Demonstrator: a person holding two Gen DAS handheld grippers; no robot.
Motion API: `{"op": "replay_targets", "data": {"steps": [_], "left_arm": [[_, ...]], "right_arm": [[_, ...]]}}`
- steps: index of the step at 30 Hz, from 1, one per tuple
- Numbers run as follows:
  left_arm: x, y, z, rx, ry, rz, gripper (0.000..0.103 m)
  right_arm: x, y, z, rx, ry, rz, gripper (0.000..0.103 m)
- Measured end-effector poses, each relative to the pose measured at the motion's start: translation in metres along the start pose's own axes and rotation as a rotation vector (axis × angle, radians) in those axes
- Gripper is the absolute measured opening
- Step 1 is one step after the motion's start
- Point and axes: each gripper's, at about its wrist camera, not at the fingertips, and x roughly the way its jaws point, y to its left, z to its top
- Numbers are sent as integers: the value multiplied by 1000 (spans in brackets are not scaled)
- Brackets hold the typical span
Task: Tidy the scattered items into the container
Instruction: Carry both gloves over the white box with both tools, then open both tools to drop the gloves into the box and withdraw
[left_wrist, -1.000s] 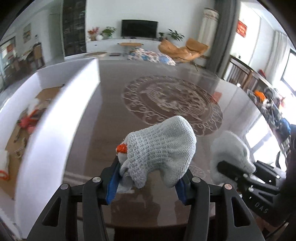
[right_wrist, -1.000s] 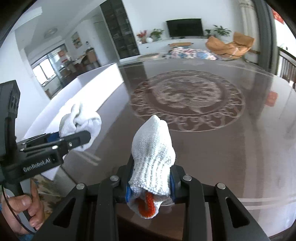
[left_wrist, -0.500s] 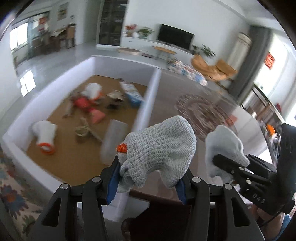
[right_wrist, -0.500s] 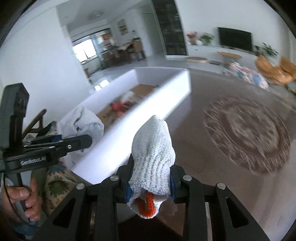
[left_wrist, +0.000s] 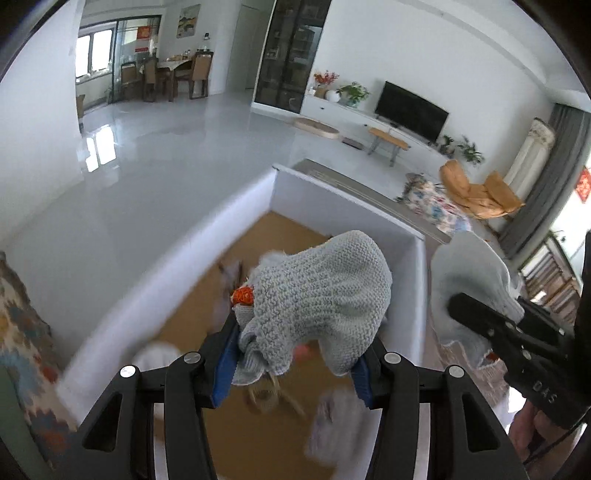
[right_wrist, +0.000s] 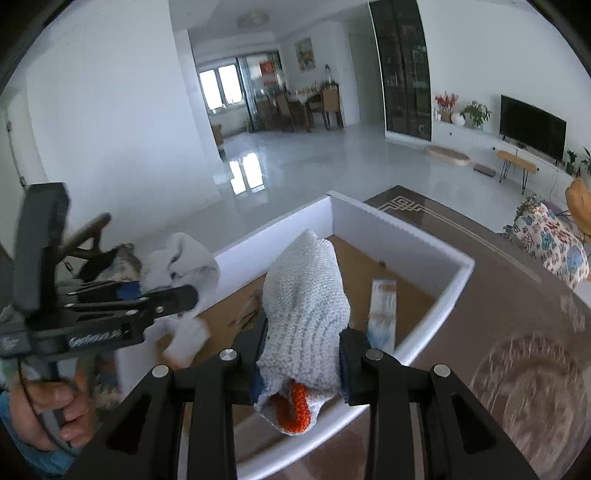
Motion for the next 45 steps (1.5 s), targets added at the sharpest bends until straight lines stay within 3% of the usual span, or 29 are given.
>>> {"op": "replay_targets", "data": {"steps": [5,10,13,14,15,16,17,18,22,27,31,36,45], "left_arm": [[71,12,39,-34,97,60,52],[132,25,50,-65,208,76,52],[155,22,47,-49,256,102,57],[161,22,45,-48,278,107,67],[165,23,44,-49,288,124,76],[165,22,41,-43,284,147,96],[165,21,37,-35,278,171,103],[161,21,34,-36,266,175,103],[137,21,25,-62,207,161,103],[72,7,-2,-20,154,323,103],[26,-6,-26,18,55,374,103],[-19,-18,-44,0,23,335,103],[-70,-43,-48,-19,-46,298,103]], "right_arm": [[95,-32,49,55,129,-21,31],[163,-54,63,123,212,-17,31],[192,-62,63,141,251,-18,38],[202,-63,61,140,280,-25,50],[212,-65,60,138,308,-32,56],[215,-65,58,137,316,-47,61],[215,-67,57,137,312,-51,63],[215,-69,56,138,307,-54,64],[198,-75,53,159,292,-75,64],[135,-56,42,93,255,-174,64],[69,-30,10,62,197,-179,64],[25,-10,-22,84,187,-183,64],[-15,12,-26,22,171,-197,64]]}}
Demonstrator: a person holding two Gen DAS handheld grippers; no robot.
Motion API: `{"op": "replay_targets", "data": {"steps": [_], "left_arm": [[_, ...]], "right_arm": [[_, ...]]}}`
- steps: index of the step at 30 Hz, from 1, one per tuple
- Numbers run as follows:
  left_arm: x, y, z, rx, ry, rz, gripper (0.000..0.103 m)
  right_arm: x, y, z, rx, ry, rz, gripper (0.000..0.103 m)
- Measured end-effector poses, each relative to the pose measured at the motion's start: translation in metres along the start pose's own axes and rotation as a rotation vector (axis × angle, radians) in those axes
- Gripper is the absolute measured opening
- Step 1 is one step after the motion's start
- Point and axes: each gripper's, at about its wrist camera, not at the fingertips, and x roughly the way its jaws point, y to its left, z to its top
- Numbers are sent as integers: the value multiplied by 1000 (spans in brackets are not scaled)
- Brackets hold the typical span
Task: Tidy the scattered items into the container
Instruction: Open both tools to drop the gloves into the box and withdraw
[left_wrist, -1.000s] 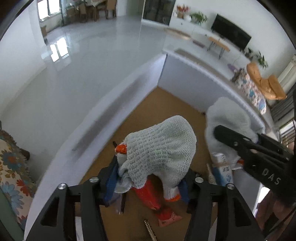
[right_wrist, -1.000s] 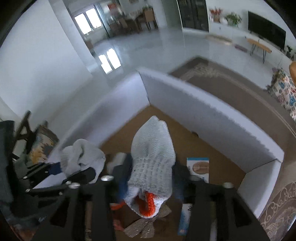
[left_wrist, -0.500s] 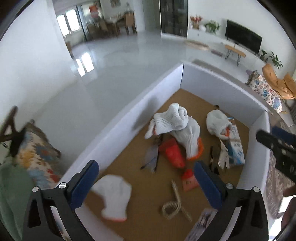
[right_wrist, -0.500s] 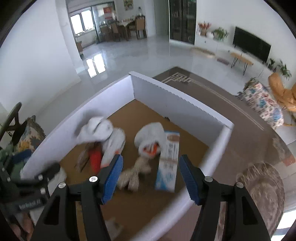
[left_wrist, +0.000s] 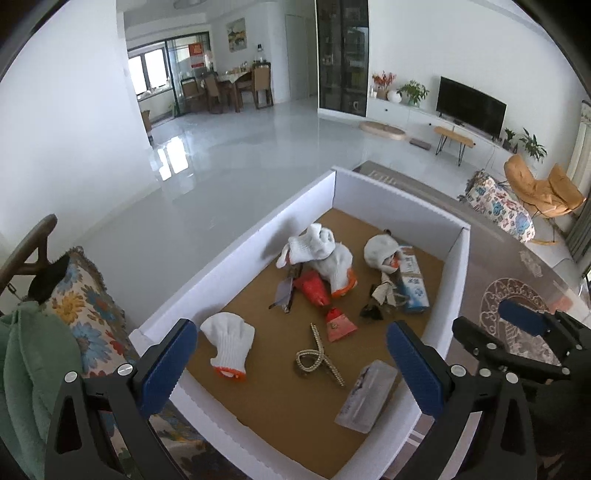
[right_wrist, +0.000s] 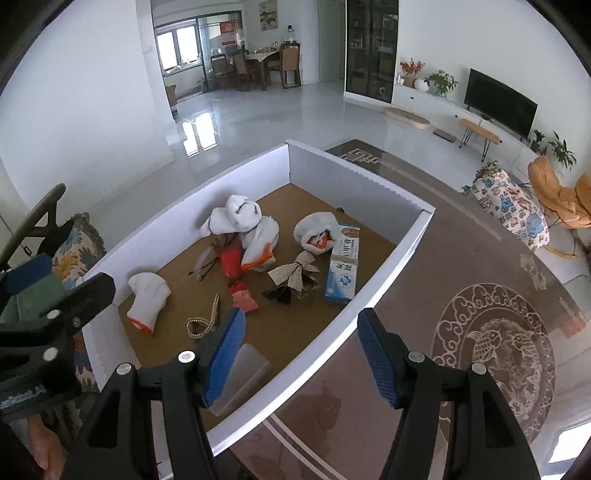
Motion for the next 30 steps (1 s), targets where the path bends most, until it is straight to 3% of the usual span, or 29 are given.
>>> {"op": "replay_targets", "data": {"steps": [13,23,26,30], "left_arm": [[-10,1,17,-47,-12,8,103],[-5,6,31,-100,67,-102,103],[-10,10,30,-130,35,-114,103],[-13,8,29,-121,0,-61,103]], "right_arm": [[-18,-5,13,-24,-37,-10,64],[-15,0,28,-46,-47,-4,64],[-14,-3,28,-38,-46,-7,64],[-14,-4,29,-33,-47,-9,64]]}}
